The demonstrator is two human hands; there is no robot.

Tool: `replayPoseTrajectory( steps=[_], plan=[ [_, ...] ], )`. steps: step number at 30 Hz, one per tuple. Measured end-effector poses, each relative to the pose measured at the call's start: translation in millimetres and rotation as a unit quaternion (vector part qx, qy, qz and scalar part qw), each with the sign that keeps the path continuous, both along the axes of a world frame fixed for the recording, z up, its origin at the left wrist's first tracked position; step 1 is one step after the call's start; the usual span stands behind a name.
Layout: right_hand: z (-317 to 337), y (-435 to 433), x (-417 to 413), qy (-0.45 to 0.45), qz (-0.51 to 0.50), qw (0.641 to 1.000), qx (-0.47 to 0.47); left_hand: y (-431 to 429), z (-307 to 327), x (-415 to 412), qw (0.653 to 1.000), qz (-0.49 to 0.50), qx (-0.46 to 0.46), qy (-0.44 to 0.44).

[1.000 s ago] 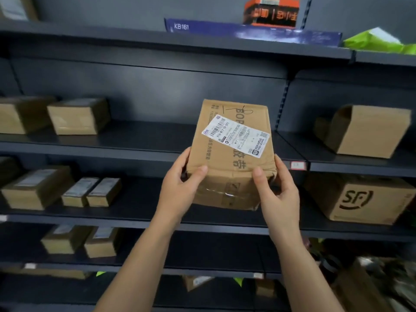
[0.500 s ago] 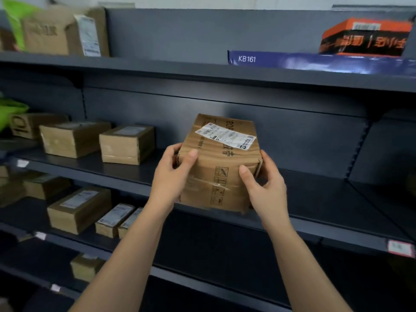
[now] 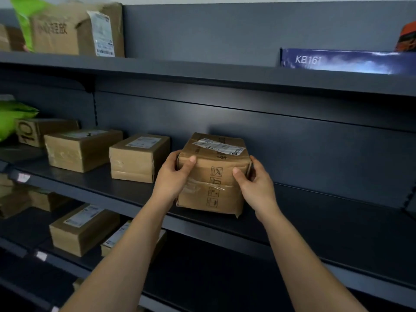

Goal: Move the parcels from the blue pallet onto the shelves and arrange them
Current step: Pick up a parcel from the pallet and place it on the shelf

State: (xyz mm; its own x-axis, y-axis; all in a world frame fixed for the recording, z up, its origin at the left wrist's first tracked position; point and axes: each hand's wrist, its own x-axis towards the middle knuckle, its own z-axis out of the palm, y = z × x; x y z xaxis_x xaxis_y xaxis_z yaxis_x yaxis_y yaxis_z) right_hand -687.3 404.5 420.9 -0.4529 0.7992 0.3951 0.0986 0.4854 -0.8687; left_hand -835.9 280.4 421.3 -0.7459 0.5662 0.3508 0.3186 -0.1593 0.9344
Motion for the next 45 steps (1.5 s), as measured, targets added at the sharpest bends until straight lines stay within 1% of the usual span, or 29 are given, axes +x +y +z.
replayPoseTrajectory(
  steps=[6,12,18,20,24,26,28,31,34,37,42,45],
  plan=[
    [-9.4,14.2,-41.9,-0.024,-0.022,0.999,-0.018,14.2,-5.3,-45.6,0.999,-0.014,-0.035,-0.006],
    [-11.0,10.5,-64.6,-0.042,-0.047,0.998,-0.004,19.6,-12.1,-72.5,0.998,-0.026,-0.036,-0.035],
    [-10.6,0.0,-72.5,-0.080,-0.071,0.994,0.029,19.2,-10.4,-81.3,0.998,-0.020,-0.054,-0.002],
    [-9.5,-4.0,-70.5,-0.111,-0.087,0.988,0.055,19.2,-10.3,-82.0,0.996,0.002,-0.072,0.043],
    [-8.6,-15.5,-56.1,-0.183,-0.140,0.965,0.125,11.6,-11.9,-71.4,0.976,0.063,-0.080,0.190],
    [-8.1,-23.9,-42.3,-0.208,-0.170,0.950,0.156,4.3,-10.7,-60.3,0.959,0.091,-0.081,0.257],
    [-7.2,-34.2,-24.3,-0.218,-0.190,0.938,0.190,-2.6,-9.4,-46.2,0.934,0.106,-0.098,0.327],
    [-6.0,-51.3,10.7,-0.221,-0.211,0.925,0.226,-14.3,-5.7,-17.7,0.899,0.093,-0.126,0.409],
    [-7.2,-70.3,55.6,-0.225,-0.217,0.923,0.224,-27.6,-4.5,19.6,0.877,0.048,-0.170,0.447],
    [-12.0,-91.5,107.5,-0.245,-0.230,0.918,0.213,-40.0,-7.3,63.7,0.862,0.012,-0.189,0.470],
    [-28.4,-127.4,196.9,-0.310,-0.281,0.880,0.226,-55.9,-24.9,142.7,0.833,-0.048,-0.201,0.513],
    [-39.4,-149.7,247.6,-0.350,-0.319,0.856,0.209,-64.0,-38.0,186.7,0.818,-0.091,-0.198,0.533]
  ],
)
